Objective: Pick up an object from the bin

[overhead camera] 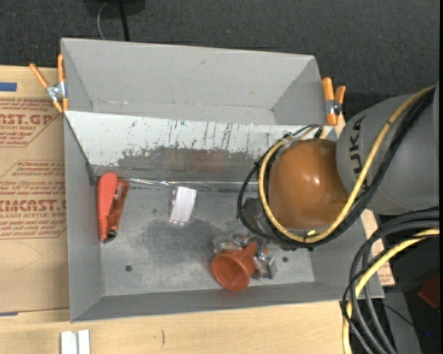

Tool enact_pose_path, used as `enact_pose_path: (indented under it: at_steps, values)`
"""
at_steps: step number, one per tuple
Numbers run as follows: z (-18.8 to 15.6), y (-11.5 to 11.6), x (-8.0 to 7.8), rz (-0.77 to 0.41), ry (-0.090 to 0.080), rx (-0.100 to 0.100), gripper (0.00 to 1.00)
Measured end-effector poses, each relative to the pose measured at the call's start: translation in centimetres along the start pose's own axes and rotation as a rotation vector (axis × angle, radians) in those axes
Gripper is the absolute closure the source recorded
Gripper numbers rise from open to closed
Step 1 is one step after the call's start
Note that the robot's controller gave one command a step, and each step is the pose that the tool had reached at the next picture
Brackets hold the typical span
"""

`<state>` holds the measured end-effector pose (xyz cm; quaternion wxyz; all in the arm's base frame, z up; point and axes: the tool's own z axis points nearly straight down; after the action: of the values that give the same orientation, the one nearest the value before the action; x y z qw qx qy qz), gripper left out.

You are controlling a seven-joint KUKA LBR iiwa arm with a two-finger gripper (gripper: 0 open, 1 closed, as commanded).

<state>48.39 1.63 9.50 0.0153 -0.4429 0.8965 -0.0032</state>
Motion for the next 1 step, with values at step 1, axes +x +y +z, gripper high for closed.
enact_pose_path:
  at_steps: [1]
  values:
    - [-4.05,0.17,0.14,0.001,0.011,-0.012,1.00]
